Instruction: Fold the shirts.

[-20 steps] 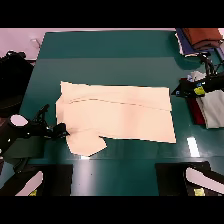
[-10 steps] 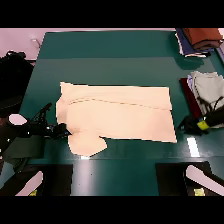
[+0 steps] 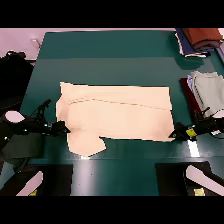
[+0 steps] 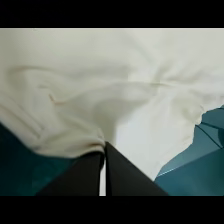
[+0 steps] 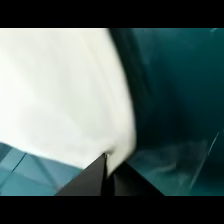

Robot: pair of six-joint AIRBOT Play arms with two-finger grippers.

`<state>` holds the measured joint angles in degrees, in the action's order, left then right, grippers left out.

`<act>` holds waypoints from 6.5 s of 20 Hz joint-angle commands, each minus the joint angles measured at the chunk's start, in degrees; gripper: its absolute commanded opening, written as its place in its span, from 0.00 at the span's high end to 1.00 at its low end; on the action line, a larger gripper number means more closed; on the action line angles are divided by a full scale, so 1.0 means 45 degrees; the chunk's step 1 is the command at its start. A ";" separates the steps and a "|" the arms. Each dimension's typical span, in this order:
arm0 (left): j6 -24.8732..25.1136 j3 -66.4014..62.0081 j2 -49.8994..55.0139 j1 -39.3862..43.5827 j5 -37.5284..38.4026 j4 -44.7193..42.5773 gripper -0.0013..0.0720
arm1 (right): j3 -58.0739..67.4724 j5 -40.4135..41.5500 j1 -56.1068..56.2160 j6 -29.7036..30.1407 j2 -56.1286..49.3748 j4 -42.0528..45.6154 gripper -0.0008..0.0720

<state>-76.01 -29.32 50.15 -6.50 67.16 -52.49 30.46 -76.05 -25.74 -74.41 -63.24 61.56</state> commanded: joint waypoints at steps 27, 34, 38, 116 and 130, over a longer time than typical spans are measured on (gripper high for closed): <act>0.1331 -0.6795 0.5178 -0.0005 -0.1515 -0.0714 0.95 | 0.9005 -0.0704 0.4114 -0.1501 -0.3555 0.2404 0.96; 0.0821 -0.8155 0.5455 -0.0005 -0.1569 -0.0044 0.75 | 0.9224 -0.0228 0.2977 -0.0500 -0.4201 0.0729 0.48; 0.0991 -0.8150 0.5459 0.0408 -0.1700 0.0622 0.95 | 0.7771 -0.0529 0.0869 -0.0121 -0.4206 0.0068 0.27; -0.1996 -1.5800 0.6897 0.4133 -0.0316 -0.3342 0.95 | 1.1842 0.4323 1.0428 0.1122 -0.9316 -0.6033 0.96; -0.2118 -1.5800 0.6897 0.6285 -0.1574 -0.3196 0.95 | 1.7112 0.2297 -0.0889 -0.0282 -0.7344 -0.2021 0.96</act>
<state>-85.06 -100.40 81.14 21.15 60.66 -67.37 104.95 -64.99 -20.47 -74.91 -96.68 51.57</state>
